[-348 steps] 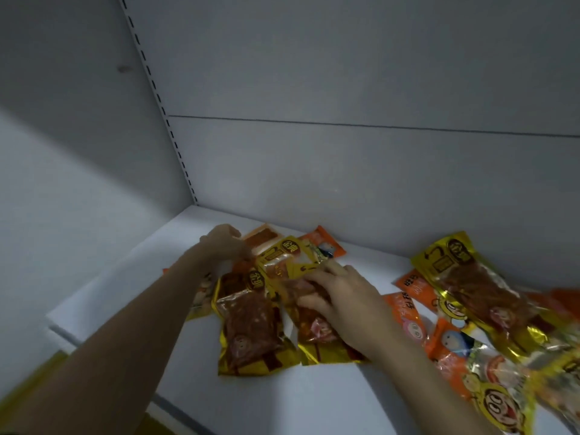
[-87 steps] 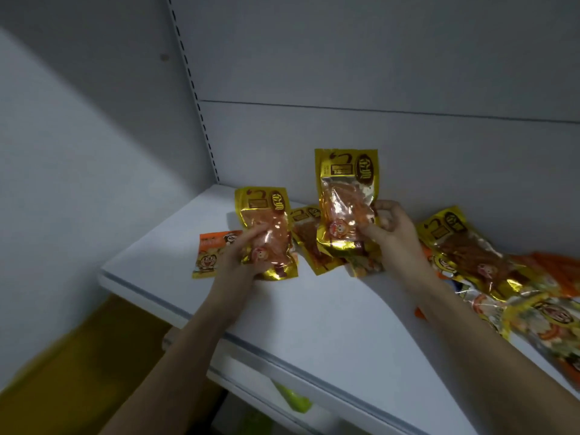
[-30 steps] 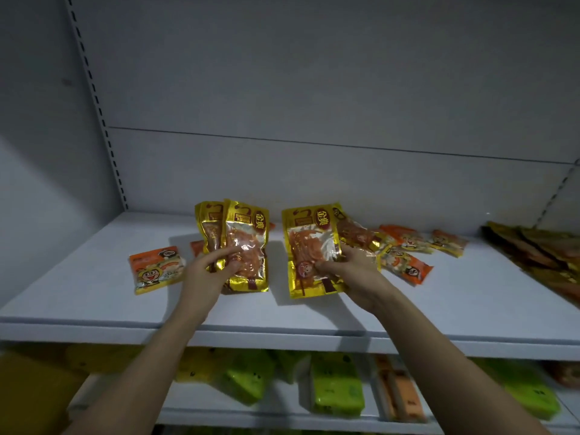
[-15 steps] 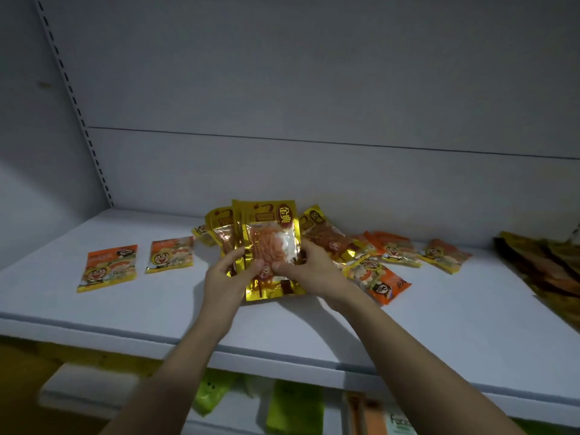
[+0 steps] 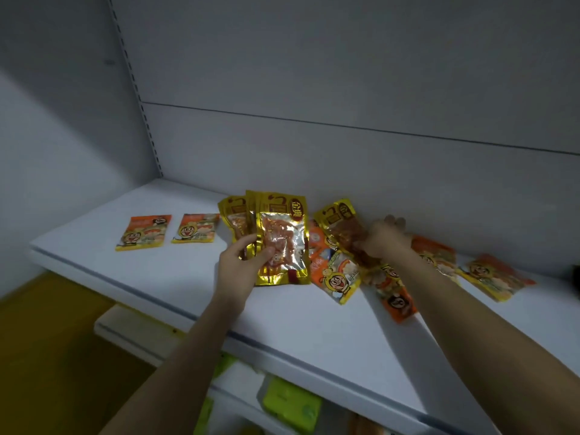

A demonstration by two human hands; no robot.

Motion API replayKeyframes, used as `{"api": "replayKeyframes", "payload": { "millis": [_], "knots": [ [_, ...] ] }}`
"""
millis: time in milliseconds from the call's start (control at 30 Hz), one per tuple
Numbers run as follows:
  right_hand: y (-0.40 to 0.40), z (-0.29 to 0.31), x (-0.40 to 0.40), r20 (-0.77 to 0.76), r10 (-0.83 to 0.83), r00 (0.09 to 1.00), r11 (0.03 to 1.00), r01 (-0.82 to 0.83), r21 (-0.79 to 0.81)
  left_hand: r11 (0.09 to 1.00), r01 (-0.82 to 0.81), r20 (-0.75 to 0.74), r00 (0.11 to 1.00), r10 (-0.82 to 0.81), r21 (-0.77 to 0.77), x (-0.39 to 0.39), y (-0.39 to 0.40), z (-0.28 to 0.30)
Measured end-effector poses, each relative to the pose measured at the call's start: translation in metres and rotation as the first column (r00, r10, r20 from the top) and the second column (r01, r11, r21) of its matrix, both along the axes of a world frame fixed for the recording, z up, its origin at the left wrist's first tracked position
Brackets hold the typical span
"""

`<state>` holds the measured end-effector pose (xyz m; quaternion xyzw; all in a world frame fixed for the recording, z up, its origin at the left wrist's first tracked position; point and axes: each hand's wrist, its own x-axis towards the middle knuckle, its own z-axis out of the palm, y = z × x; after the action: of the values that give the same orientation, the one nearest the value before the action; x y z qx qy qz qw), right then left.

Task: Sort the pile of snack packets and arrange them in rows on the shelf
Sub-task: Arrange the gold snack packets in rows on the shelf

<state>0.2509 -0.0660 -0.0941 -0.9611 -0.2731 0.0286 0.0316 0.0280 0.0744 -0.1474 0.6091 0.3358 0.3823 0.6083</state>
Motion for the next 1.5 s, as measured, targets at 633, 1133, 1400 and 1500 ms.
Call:
{"api": "replayKeyframes", "payload": {
  "millis": [633,1133,1400,1500],
  "knots": [
    [-0.038,0.001,-0.103,-0.588,0.240,0.772,0.401,0.473,0.785,0.987,-0.025,0.259,0.964,0.065,-0.157,0.000,-0.003,0.012],
    [-0.236,0.037,-0.149,-0.623,0.327,0.710,0.216,0.586,0.781,0.943,0.325,0.181,0.925,-0.334,0.075,0.018,-0.226,0.043],
    [-0.427,0.009,-0.160,-0.558,-0.003,0.830,0.195,0.548,0.813,0.863,0.501,0.107,0.856,-0.505,0.062,0.034,-0.422,0.022],
    [-0.477,0.004,-0.156,-0.593,-0.007,0.805,0.215,0.581,0.785,0.843,0.536,0.124,0.841,-0.527,-0.046,0.038,-0.468,0.013]
  ]
}}
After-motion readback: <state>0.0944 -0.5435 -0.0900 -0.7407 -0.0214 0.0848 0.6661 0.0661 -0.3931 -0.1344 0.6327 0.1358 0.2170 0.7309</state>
